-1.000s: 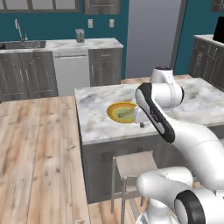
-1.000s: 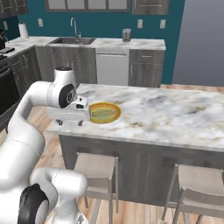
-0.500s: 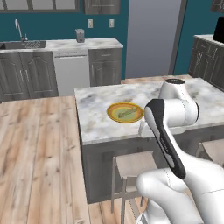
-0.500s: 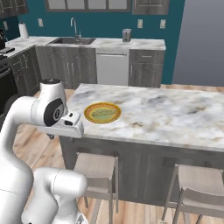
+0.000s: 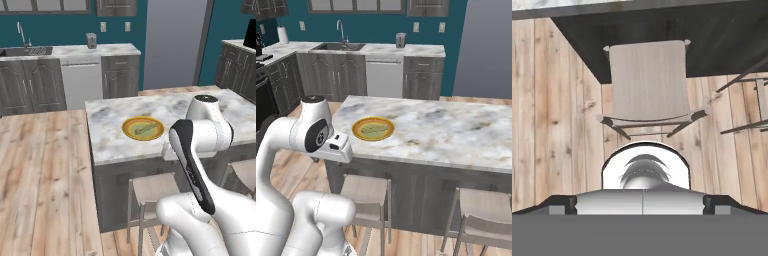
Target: Retrieve the butter from the fridge and place it on a plate on the dining table. Then retrieve the butter knife by the fridge and place it near the plate.
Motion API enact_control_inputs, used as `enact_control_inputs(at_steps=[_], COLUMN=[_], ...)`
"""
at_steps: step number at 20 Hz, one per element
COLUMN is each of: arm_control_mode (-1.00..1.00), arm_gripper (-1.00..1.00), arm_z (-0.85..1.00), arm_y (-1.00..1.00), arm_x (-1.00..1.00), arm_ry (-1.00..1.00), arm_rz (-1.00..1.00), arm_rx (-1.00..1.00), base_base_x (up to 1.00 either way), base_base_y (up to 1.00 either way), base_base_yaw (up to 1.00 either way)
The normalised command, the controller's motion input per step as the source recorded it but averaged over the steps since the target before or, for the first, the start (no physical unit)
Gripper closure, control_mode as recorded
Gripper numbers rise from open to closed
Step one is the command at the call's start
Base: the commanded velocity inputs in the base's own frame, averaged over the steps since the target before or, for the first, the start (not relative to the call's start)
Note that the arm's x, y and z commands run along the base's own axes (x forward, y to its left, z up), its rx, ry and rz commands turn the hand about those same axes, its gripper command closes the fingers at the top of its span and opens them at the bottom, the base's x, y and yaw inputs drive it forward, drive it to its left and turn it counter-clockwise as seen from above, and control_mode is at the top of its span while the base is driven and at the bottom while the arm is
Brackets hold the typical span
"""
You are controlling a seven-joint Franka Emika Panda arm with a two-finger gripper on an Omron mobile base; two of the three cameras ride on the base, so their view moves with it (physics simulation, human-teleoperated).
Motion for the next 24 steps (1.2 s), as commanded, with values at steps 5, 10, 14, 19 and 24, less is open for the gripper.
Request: enact_control_inputs(at_steps=[5, 10, 14, 19, 24], arm_control_mode=[-1.0, 1.0, 1.0, 1.0, 1.0], arm_gripper=[-1.0, -1.0, -1.0, -1.0, -1.0], arm_z=[0.0, 0.0, 0.0, 0.0, 0.0], arm_y=[0.0, 0.0, 0.0, 0.0, 0.0], arm_x=[-0.01, -0.04, 0.0, 0.0, 0.0], arm_ry=[0.0, 0.0, 0.0, 0.0, 0.0], arm_rz=[0.0, 0.0, 0.0, 0.0, 0.0], arm_rx=[0.0, 0.0, 0.0, 0.0, 0.0], base_base_x=[0.0, -0.47, -0.39, -0.01, 0.0], base_base_y=[0.0, 0.23, 0.78, 0.97, 0.91], base_base_yaw=[0.0, 0.07, 0.05, 0.0, 0.0])
